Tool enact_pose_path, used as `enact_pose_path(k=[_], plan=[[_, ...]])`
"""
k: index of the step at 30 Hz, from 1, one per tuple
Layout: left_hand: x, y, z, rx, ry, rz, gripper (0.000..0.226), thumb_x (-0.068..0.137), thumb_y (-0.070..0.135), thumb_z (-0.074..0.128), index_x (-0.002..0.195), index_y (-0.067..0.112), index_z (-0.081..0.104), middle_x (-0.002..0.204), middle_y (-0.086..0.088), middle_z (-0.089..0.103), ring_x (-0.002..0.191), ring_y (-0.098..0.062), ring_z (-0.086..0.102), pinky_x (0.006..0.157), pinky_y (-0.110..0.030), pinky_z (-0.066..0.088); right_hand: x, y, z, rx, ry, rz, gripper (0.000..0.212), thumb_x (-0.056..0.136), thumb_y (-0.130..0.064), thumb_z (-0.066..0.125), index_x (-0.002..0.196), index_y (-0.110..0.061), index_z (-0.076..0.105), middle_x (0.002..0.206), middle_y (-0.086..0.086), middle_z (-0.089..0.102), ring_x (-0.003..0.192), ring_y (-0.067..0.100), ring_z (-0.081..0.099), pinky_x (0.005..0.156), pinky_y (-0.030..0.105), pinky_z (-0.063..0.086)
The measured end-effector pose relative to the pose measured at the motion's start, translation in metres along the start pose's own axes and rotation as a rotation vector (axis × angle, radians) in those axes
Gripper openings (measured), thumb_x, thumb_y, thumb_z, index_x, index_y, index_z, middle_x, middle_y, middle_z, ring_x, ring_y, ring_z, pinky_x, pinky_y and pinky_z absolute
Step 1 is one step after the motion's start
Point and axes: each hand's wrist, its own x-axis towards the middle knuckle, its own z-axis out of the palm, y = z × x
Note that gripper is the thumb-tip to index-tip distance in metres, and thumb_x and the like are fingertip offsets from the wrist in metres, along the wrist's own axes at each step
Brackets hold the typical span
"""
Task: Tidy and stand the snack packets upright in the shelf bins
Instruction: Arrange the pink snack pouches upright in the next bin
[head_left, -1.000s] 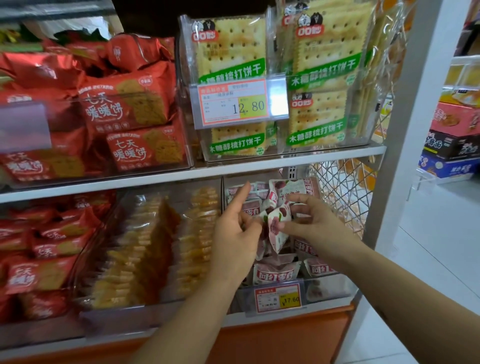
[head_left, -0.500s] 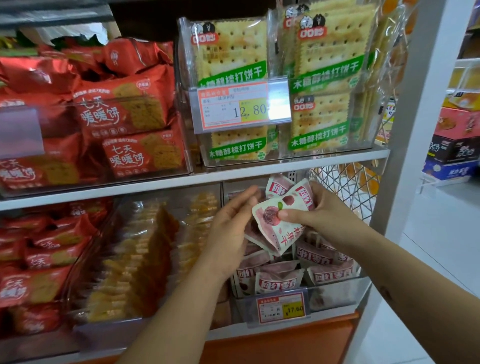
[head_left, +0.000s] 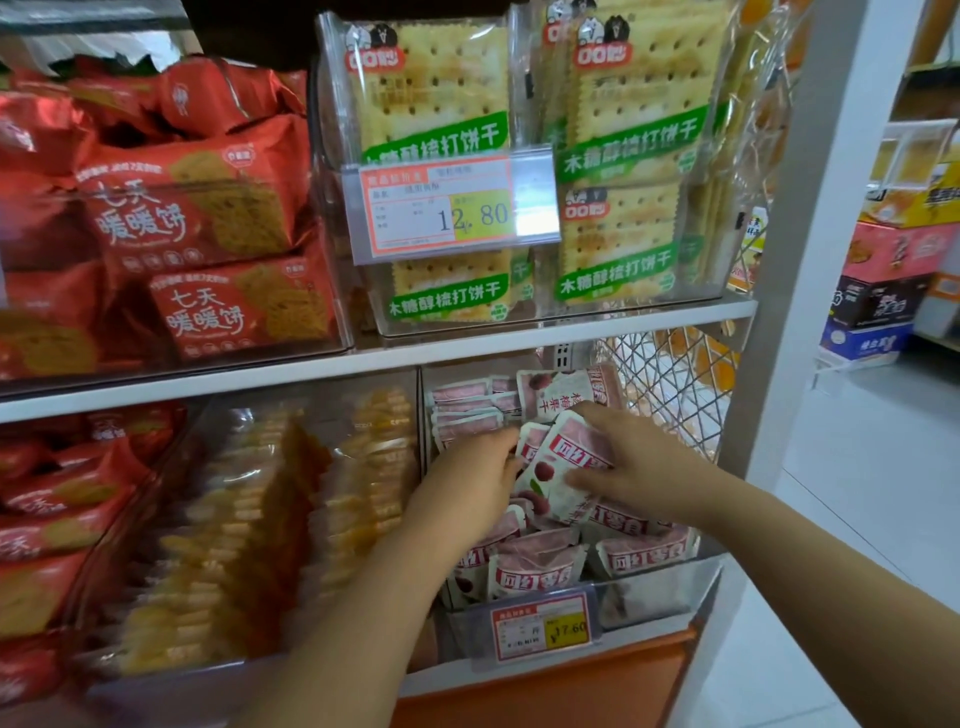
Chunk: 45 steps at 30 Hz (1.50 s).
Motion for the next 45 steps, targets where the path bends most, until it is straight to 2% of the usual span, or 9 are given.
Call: enact_pose_path(k=[5,16,20,25,29,34,38,41,45], plan=[[-0.001,-0.014,-0.004,0.091,-0.102,-0.009,0.03,0.096,0.026,0.049,0.123,0.031,0.059,0.112,0.006,0.068,0.098,-0.015,0.063,0.089,-0.036,0.051,-0.002,-0.003,-0.016,-0.255,0.125,0.15,0.057,0.088,-0.031,0.062,0.136,-0.012,0.038,0.121,0.011,0.059,0.106,0.029,0.057,0.085,0.036,0.049],[-0.01,-0.008,-0.02,0.399,-0.432,-0.011,0.038,0.102,0.031,0.029,0.077,0.027,0.058,0.077,0.012,0.058,0.086,-0.012,0.052,0.118,-0.039,0.0,-0.003,-0.017,-0.026,-0.314,0.093,0.166,0.05,0.084,-0.028,0.065,0.126,-0.011,0.044,0.105,0.007,0.062,0.088,0.025,0.058,0.075,0.037,0.052],[-0.01,-0.01,-0.02,0.333,-0.488,-0.062,0.042,0.1,0.028,0.034,0.061,0.023,0.046,0.066,0.007,0.047,0.069,-0.01,0.044,0.111,-0.034,0.016,0.006,-0.023,-0.012,-0.16,0.26,0.028,0.041,0.086,-0.026,0.065,0.121,-0.015,0.046,0.092,0.006,0.059,0.082,0.024,0.054,0.063,0.03,0.039],[-0.017,-0.014,-0.026,0.159,-0.529,-0.112,0.042,0.098,0.023,0.04,0.057,0.016,0.04,0.064,0.001,0.039,0.069,-0.018,0.041,0.065,-0.03,0.032,0.026,-0.009,0.011,-0.392,-0.013,-0.075,0.05,0.09,-0.019,0.059,0.136,-0.021,0.041,0.122,0.005,0.058,0.112,0.023,0.054,0.095,0.032,0.041],[-0.028,-0.015,-0.03,0.151,-0.426,-0.105,0.026,0.099,0.023,0.042,0.091,0.022,0.067,0.102,0.005,0.056,0.109,-0.015,0.044,0.093,-0.031,0.035,0.044,-0.006,-0.008,-0.47,-0.279,-0.057,0.058,0.088,-0.017,0.061,0.14,-0.013,0.035,0.134,0.01,0.05,0.122,0.024,0.047,0.1,0.031,0.036],[-0.049,-0.019,-0.038,0.237,-0.396,-0.117,0.033,0.099,0.034,0.042,0.127,0.048,0.051,0.139,0.025,0.038,0.144,-0.006,-0.006,0.112,-0.059,-0.01,0.049,-0.016,0.015,-0.732,-0.499,-0.14,0.053,0.089,-0.004,0.05,0.139,-0.014,0.035,0.129,0.012,0.052,0.112,0.026,0.054,0.093,0.036,0.048],[-0.057,-0.023,-0.041,0.144,-0.369,-0.145,0.032,0.099,0.037,0.041,0.126,0.05,0.051,0.15,0.02,0.015,0.142,-0.013,-0.021,0.11,-0.051,-0.018,0.041,-0.022,-0.001,-0.536,-0.72,-0.055,0.052,0.091,-0.05,0.048,0.138,-0.029,0.039,0.138,-0.003,0.045,0.125,0.023,0.043,0.103,0.035,0.037],[-0.056,-0.028,-0.044,0.087,-0.391,-0.157,0.03,0.097,0.042,0.043,0.123,0.053,0.053,0.152,0.026,-0.011,0.139,-0.015,-0.028,0.111,-0.047,-0.018,0.043,-0.035,-0.016,-0.289,-0.623,-0.044,0.031,0.087,-0.062,0.042,0.098,-0.04,0.061,0.1,-0.014,0.057,0.101,0.017,0.053,0.092,0.033,0.041],[-0.056,-0.029,-0.045,0.041,-0.42,-0.188,0.031,0.098,0.039,0.043,0.121,0.056,0.052,0.15,0.025,-0.025,0.137,-0.013,-0.034,0.11,-0.043,-0.02,0.076,-0.047,0.009,-0.102,-0.357,-0.168,0.024,0.095,-0.028,0.052,0.105,-0.013,0.069,0.102,0.0,0.068,0.093,0.015,0.06,0.082,0.025,0.043]])
